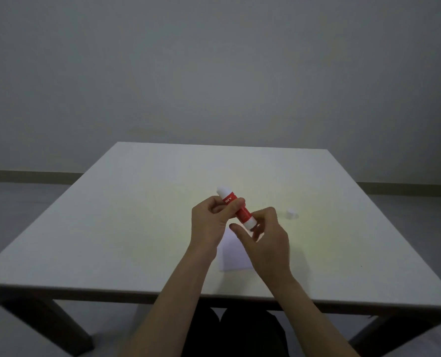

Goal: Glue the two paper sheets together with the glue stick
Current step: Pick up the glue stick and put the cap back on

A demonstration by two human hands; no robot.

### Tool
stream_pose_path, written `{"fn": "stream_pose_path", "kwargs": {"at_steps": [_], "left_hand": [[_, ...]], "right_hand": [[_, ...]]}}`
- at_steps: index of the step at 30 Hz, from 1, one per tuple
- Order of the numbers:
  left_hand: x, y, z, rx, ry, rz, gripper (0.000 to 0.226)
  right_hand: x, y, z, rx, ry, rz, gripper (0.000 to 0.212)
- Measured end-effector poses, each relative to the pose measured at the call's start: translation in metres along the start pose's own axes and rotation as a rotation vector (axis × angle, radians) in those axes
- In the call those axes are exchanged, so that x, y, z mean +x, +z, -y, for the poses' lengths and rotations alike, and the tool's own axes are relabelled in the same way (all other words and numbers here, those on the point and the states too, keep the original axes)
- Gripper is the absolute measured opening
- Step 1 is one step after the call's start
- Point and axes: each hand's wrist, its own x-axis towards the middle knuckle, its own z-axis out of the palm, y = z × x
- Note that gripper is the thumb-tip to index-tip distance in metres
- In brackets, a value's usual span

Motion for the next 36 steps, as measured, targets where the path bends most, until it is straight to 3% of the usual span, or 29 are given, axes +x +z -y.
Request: {"fn": "stream_pose_path", "kwargs": {"at_steps": [2,3,5,7,9,11,14,16,18,20,21,23,25,28,30,34,36], "left_hand": [[0.002,-0.004,-0.001,0.02,0.027,0.033,0.015],[0.003,-0.006,-0.001,0.034,0.043,0.045,0.016],[0.004,-0.008,-0.001,0.053,0.074,0.061,0.016],[0.004,-0.009,-0.002,0.064,0.092,0.056,0.016],[0.003,-0.009,-0.003,0.031,0.079,0.038,0.018],[0.001,-0.007,-0.003,0.006,0.061,0.018,0.021],[-0.003,0.004,-0.005,0.04,0.065,-0.015,0.011],[-0.005,0.01,-0.006,0.048,0.066,-0.045,0.013],[-0.006,0.014,-0.008,0.046,0.049,-0.087,0.014],[-0.004,0.013,-0.009,0.067,0.053,-0.126,0.016],[-0.003,0.01,-0.008,0.088,0.067,-0.139,0.016],[0.001,0.0,-0.007,0.145,0.096,-0.122,0.013],[0.004,-0.013,-0.005,0.172,0.11,-0.061,0.01],[0.005,-0.028,0.001,0.206,0.122,-0.02,0.021],[0.004,-0.033,0.004,0.216,0.118,-0.031,0.026],[0.0,-0.035,0.01,0.268,0.107,-0.018,0.03],[-0.001,-0.034,0.012,0.296,0.119,-0.004,0.031]], "right_hand": [[0.003,-0.004,0.006,0.591,0.54,0.403,0.045],[0.004,-0.007,0.006,0.815,0.713,0.547,0.055],[0.007,-0.014,0.003,1.047,0.82,0.667,0.057],[0.008,-0.017,0.002,1.105,0.799,0.615,0.042],[0.006,-0.013,0.0,0.939,0.549,0.468,0.026],[-0.001,-0.005,0.0,0.494,0.143,0.224,0.008],[-0.009,0.002,-0.003,-0.193,-0.315,-0.224,0.017],[-0.004,-0.001,-0.005,-0.38,-0.503,-0.367,0.019],[0.003,-0.004,-0.007,-0.421,-0.59,-0.4,0.028],[0.009,-0.004,-0.012,-0.424,-0.622,-0.312,0.023],[0.012,-0.004,-0.017,-0.411,-0.579,-0.21,0.034],[0.024,-0.007,-0.034,-0.411,-0.373,0.032,0.065],[0.043,-0.018,-0.059,-0.589,-0.154,0.145,0.078],[0.061,-0.034,-0.094,-0.848,0.079,0.338,0.069],[0.065,-0.037,-0.106,-0.873,0.071,0.449,0.06],[0.064,-0.035,-0.096,-0.838,-0.091,0.333,0.037],[0.061,-0.035,-0.079,-0.494,0.01,0.205,0.025]]}}
